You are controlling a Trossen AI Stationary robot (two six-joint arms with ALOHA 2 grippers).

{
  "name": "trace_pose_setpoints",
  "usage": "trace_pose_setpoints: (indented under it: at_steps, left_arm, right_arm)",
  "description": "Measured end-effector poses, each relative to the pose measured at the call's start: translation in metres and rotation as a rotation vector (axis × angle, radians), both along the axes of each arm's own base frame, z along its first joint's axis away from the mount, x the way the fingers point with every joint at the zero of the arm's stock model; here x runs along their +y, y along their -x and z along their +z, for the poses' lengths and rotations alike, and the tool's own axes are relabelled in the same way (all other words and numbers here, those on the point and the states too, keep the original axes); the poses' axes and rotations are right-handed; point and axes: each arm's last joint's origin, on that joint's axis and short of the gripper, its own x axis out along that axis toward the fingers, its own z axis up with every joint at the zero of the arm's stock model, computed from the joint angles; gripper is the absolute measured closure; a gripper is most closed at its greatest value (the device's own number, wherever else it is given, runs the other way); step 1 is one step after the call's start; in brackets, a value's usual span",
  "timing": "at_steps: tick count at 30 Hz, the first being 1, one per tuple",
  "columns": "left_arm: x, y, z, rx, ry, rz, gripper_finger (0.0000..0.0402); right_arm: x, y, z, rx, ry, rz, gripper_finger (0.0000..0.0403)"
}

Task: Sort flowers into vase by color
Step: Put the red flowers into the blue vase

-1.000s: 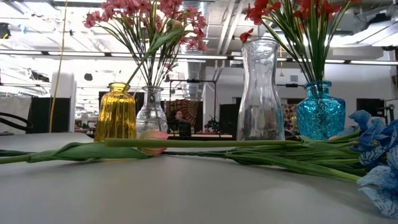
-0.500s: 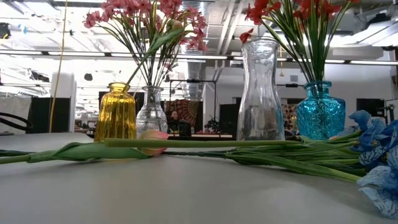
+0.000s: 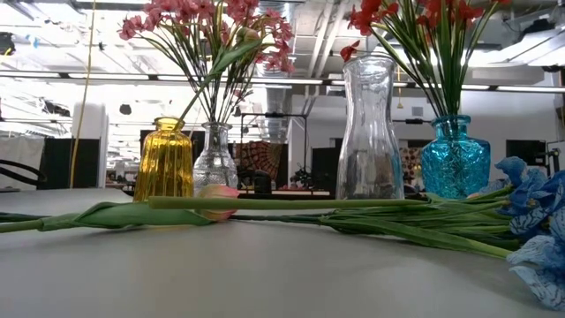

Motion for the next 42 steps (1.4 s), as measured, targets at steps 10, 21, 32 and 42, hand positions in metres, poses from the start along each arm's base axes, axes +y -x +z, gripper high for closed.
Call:
trace_pose_setpoints:
  at_steps: [10, 21, 32, 42]
  left_arm:
    - [0.008, -0.002, 0.004, -0.046, -0.002, 0.069, 0.0255]
    - [0.033, -0.031, -0.004, -0.133, 0.126, 0.133, 0.0255]
    - [0.048, -0.071, -0.037, -0.126, 0.170, 0.153, 0.0255]
    - [0.046, -0.074, -0.039, -0.117, 0.283, 0.034, 0.0255]
  right_arm:
    - [-0.001, 0.006, 0.008, -0.088, -0.020, 0.000, 0.0380]
    - [0.005, -0.034, 0.009, -0.064, -0.003, 0.005, 0.0379]
    - [0.014, -0.076, 0.007, -0.051, 0.049, 0.021, 0.0379]
    - [0.017, -0.098, 0.000, -0.011, 0.106, 0.027, 0.0379]
